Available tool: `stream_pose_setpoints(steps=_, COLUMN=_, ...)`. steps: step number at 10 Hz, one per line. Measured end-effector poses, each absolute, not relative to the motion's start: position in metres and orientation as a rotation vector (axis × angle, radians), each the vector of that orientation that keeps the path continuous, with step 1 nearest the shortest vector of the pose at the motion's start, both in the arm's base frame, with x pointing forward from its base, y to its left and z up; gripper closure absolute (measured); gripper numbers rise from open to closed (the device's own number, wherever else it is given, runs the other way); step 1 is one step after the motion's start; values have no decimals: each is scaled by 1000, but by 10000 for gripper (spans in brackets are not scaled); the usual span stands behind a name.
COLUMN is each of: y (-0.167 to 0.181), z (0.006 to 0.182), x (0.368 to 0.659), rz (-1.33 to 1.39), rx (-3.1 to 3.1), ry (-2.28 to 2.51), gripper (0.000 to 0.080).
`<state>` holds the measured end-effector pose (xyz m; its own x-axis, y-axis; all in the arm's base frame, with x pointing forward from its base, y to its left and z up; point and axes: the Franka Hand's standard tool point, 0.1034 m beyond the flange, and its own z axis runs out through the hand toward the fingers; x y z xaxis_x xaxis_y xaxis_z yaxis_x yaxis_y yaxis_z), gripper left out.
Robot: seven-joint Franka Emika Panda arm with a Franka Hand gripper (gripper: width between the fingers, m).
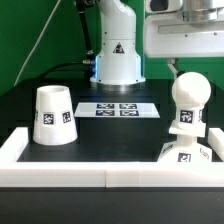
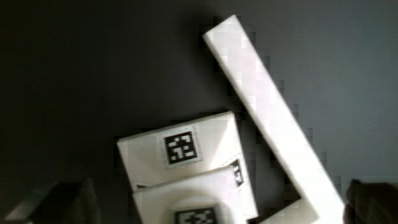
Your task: Assemble lamp
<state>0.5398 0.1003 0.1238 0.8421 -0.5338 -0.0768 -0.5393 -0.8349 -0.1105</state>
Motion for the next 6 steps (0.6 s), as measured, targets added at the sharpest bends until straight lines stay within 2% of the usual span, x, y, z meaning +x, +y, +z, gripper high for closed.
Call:
stream_pose_setpoints(steps=4, y=95, z=122, x=538, rz=68, rx=-2901, ry=826, gripper=100)
stream_pose_setpoints(steps=6, y=63, z=120, x=530, rz=137, rx=-3005, ry=586, gripper=100)
